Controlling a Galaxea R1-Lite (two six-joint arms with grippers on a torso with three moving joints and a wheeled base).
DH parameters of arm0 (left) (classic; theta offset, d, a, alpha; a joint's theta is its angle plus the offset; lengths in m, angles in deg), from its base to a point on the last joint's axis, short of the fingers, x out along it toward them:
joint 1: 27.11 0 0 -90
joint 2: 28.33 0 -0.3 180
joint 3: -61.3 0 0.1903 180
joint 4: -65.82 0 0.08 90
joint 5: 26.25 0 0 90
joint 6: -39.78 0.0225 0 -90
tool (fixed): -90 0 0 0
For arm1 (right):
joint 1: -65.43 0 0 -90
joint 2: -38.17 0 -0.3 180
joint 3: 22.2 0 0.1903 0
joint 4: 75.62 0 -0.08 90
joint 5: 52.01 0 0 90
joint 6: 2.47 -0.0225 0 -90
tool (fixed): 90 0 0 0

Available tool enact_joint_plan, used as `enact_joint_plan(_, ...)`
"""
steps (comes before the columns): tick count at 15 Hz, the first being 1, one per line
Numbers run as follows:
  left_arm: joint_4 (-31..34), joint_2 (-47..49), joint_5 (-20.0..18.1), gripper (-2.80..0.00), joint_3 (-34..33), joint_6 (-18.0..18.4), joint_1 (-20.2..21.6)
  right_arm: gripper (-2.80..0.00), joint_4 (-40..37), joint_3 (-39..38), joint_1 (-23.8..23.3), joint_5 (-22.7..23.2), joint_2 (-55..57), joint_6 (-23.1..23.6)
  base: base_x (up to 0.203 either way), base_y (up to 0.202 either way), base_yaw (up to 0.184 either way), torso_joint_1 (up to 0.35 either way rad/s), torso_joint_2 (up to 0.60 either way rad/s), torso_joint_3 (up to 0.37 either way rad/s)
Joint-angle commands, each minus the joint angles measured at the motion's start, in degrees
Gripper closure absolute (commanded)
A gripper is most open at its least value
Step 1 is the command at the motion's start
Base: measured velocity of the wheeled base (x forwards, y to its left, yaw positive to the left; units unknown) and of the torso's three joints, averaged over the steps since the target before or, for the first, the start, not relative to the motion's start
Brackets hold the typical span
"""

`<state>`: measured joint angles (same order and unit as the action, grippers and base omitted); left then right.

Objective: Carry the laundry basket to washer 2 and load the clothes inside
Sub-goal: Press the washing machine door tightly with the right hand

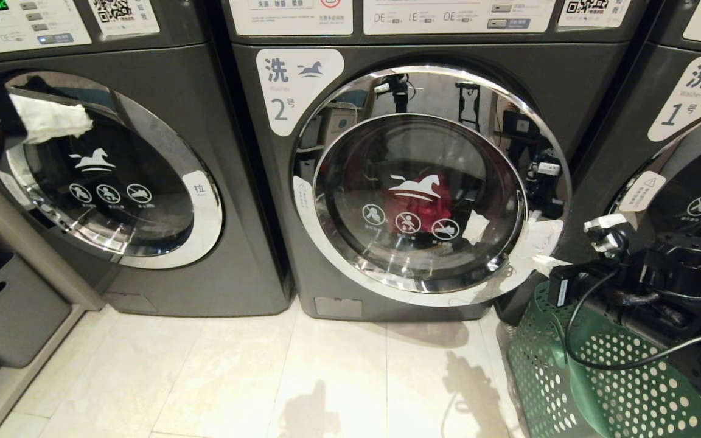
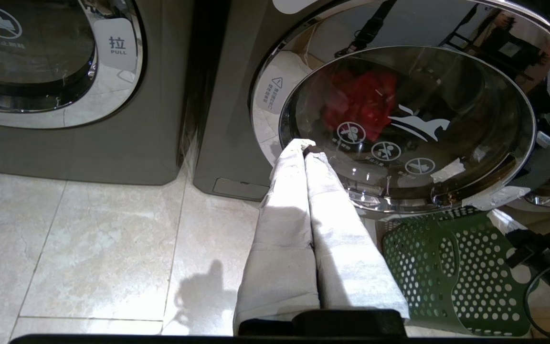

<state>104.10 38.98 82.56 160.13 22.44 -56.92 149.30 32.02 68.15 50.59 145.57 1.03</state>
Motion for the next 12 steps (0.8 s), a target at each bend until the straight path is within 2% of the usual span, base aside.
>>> enact_joint_plan(1, 0.12, 0.07, 0.13, 0.00, -0.05, -0.07, 0.02, 0.00, 2.57, 2.66, 0.03, 0.04, 6.16, -0.12, 0.000, 0.000, 0.000, 0.000, 0.00, 0.000)
enact_joint_plan(7, 0.12, 0.43, 0.14, 0.00, -0.23, -0.16, 0.02, 0.00, 5.35, 14.61, 0.01, -0.16, 14.03, 0.08, 0.000, 0.000, 0.000, 0.000, 0.00, 0.000)
enact_joint_plan(12, 0.12, 0.89, 0.18, 0.00, -0.23, -0.07, 0.02, 0.00, 5.08, 29.44, -0.08, -2.77, 21.13, 0.41, 0.000, 0.000, 0.000, 0.000, 0.00, 0.000)
